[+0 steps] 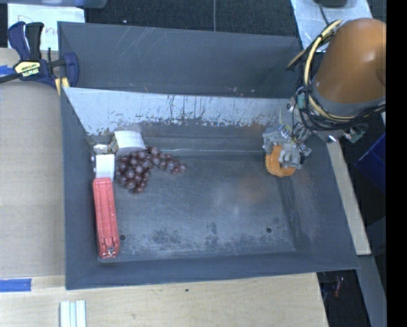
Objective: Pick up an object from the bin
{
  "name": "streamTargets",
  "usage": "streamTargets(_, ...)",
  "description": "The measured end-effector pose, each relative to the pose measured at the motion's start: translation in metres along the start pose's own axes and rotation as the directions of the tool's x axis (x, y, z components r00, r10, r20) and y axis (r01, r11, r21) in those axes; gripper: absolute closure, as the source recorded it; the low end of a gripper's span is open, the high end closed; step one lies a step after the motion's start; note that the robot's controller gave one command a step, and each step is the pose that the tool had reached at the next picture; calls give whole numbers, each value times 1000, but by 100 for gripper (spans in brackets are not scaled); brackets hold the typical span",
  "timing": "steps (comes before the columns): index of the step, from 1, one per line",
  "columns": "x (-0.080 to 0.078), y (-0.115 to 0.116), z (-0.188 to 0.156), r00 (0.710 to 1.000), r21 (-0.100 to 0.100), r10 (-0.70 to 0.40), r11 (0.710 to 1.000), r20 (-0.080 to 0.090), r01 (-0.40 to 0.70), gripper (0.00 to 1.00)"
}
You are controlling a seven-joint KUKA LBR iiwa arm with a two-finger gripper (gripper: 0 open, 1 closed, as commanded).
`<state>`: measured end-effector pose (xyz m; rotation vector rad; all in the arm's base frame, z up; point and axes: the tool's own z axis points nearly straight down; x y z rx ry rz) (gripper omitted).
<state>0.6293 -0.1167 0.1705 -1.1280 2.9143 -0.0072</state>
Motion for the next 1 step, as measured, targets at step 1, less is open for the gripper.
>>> streamTargets(1,0,1,25,1000,-2,3,1000,1,-3,100)
